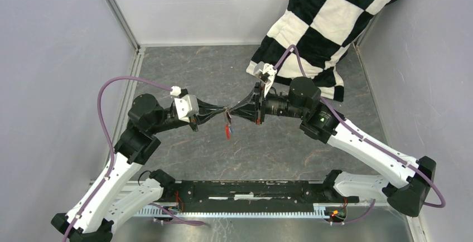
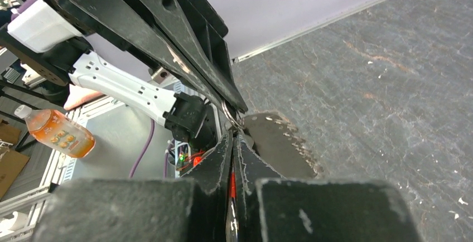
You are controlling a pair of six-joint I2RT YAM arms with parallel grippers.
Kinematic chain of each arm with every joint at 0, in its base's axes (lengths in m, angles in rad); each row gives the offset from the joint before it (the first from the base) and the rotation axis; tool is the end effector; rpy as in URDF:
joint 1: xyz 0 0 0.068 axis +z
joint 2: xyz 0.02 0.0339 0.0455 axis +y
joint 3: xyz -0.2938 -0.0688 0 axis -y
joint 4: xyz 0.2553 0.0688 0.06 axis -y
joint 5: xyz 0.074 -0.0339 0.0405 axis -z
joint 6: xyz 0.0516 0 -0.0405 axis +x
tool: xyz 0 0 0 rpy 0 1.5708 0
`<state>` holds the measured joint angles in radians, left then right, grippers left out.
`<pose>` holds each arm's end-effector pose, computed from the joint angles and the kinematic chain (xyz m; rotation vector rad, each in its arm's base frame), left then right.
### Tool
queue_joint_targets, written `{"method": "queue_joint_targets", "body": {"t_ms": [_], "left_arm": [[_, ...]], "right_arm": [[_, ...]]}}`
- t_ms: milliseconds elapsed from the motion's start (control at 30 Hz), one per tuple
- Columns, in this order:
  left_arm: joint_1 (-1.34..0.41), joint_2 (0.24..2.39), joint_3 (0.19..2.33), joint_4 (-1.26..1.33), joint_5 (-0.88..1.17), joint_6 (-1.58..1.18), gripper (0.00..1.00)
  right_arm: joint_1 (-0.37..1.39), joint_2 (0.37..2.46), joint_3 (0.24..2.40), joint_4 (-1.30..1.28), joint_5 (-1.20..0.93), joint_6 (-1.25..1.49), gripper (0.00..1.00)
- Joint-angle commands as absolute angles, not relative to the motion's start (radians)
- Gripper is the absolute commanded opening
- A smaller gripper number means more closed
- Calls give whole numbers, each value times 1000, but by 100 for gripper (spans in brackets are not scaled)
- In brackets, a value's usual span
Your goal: Put the keys on the keyring
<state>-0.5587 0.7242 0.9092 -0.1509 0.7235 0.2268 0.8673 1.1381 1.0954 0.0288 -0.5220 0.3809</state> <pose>0.1112 -0.1098 0.4179 1.1114 1.1555 -0.8123 0.1571 0.2249 0.4276 -0.8470 1.5477 1.3530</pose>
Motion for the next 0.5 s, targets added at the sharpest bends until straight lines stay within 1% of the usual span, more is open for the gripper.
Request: {"method": "queue_joint_targets", "body": {"t_ms": [0, 200, 467], "left_arm": [[-565, 707, 930, -107, 731, 278, 2], [-565, 706, 931, -92, 750, 265, 2], [-565, 709, 928, -65, 797, 235, 2]], "right_arm": [[863, 1116, 1078, 16, -508, 375, 5], [861, 1110, 1061, 38, -521, 383, 3], [862, 1118, 1042, 103, -558, 416, 4]]}}
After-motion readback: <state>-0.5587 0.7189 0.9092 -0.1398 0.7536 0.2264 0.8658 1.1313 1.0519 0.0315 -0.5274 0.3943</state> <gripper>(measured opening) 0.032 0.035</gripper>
